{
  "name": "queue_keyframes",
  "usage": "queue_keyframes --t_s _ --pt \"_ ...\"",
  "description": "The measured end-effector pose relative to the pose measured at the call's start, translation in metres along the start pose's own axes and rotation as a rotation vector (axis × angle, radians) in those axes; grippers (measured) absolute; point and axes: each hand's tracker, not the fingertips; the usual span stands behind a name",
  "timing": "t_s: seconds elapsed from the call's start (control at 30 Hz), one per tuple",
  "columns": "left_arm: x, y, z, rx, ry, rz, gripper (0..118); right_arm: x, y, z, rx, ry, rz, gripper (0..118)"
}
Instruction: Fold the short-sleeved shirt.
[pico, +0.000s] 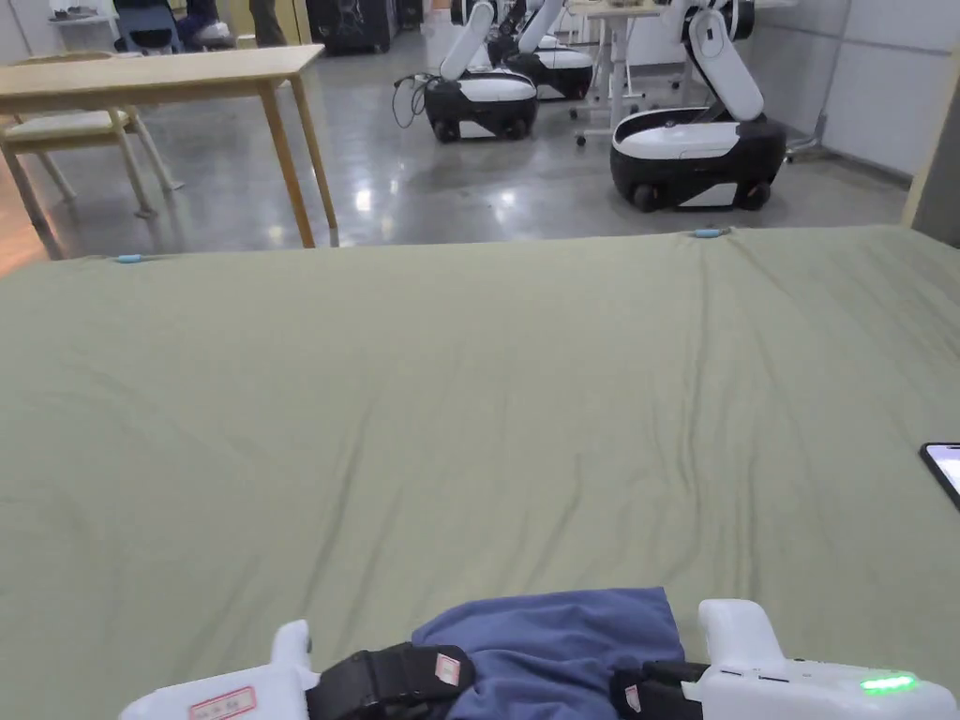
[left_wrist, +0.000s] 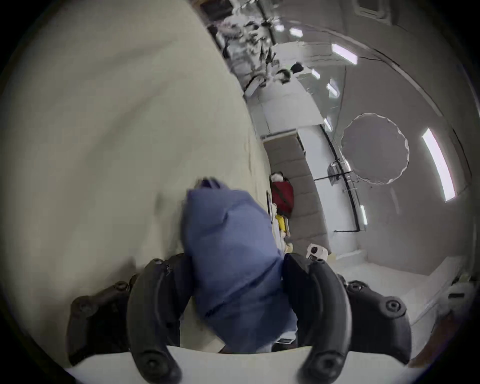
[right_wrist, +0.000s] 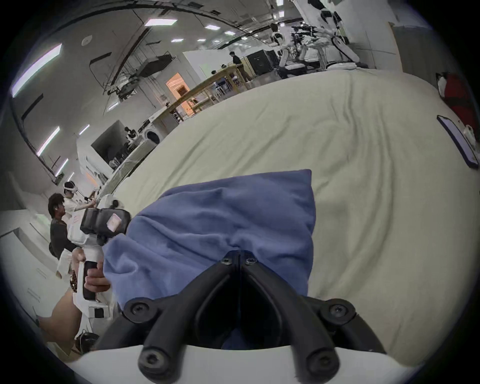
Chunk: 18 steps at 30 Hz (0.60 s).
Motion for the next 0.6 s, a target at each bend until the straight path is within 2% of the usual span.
queue_keyframes --t_s 0.23,0.33,0.43,0.5,0.6 --pt "0.008 0.006 -0.018 -0.026 -0.023 -0.069 73 0.003 -0.002 0.001 0.008 -0.002 -0.014 3" --pt "0.007 0.004 -0.013 -0.016 -0.029 -0.107 52 0.001 -0.003 0.000 0.014 -0.007 -0.010 3" --pt "0.009 0.001 -0.016 -0.017 0.036 -0.149 38 0.000 -0.003 0.000 0.013 -0.015 -0.007 3" --pt "0.014 0.000 -0.016 -0.009 0.099 -0.204 35 -0.001 -0.003 -0.001 0.012 -0.019 -0.005 3" --pt "0.017 0.004 -0.009 -0.012 0.072 -0.212 34 -0.007 -0.001 0.001 0.014 -0.031 -0.002 3"
